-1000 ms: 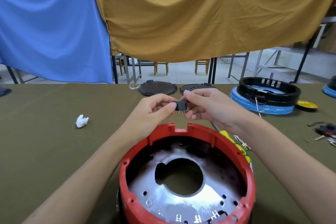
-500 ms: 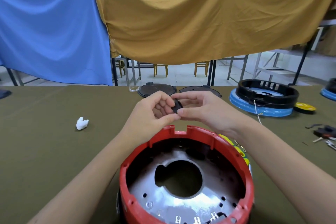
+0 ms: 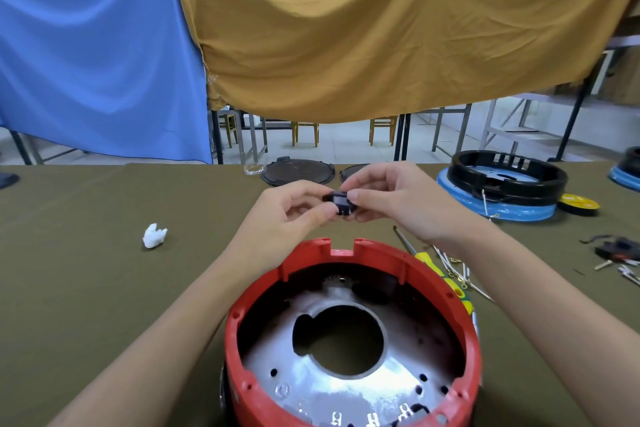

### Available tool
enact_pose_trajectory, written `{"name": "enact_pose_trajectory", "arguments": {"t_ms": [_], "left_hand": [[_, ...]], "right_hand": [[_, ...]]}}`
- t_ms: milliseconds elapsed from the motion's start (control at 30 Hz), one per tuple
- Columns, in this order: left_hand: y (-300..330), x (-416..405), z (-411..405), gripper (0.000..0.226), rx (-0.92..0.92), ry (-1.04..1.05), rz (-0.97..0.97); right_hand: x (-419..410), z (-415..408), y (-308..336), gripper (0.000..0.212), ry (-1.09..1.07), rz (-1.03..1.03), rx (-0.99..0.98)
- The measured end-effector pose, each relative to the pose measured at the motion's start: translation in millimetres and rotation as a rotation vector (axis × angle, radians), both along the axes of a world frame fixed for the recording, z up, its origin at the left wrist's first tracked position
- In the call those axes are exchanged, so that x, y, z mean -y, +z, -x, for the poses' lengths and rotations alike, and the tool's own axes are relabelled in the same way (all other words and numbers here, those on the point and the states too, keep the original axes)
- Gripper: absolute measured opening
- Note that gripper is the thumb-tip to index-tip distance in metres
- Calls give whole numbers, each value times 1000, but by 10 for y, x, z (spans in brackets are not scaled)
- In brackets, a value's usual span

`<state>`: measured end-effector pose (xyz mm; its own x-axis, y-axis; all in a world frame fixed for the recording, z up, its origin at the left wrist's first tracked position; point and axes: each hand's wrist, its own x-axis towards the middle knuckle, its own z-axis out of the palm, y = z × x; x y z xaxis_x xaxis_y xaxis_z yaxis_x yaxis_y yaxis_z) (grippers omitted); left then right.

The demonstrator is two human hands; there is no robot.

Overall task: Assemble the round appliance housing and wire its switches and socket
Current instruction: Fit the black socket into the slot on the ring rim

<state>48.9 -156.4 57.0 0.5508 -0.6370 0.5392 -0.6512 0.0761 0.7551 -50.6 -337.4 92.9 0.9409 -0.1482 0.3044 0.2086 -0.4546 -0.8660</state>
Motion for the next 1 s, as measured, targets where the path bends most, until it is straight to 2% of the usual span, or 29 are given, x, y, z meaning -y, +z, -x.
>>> {"name": "enact_pose_trajectory", "arguments": {"t_ms": [233, 433, 600, 1000], "left_hand": [[4, -10, 10, 18, -23, 30, -28], [15, -7, 30, 14, -12, 17, -66], [6, 0, 17, 12, -17, 27, -171], [-30, -8, -40, 13, -9, 43, -302]], "right_hand": [[-1, 13, 3, 14, 49, -43, -111], [11, 11, -14, 13, -5, 21, -119], [-9, -11, -68, 11, -58, 140, -121], [-41, -30, -196, 8, -118, 158, -82]]}}
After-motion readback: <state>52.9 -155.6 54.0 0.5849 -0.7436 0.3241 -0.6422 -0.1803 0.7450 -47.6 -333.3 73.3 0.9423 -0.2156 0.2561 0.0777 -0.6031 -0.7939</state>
